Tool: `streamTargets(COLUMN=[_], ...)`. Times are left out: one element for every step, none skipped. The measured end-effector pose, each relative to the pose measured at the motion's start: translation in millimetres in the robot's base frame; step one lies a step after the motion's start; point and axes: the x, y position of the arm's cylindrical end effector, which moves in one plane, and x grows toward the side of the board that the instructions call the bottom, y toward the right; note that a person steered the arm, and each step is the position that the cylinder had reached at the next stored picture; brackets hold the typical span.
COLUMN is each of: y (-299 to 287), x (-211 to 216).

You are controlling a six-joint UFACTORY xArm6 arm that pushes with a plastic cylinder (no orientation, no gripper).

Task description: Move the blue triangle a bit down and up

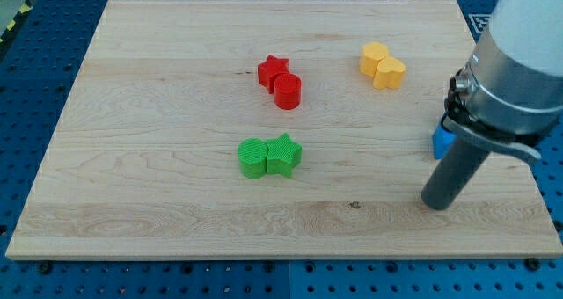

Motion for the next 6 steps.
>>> streamTargets(y=[1,18,33,40,45,43], x=[-25,-42,-60,-65,-60,-58])
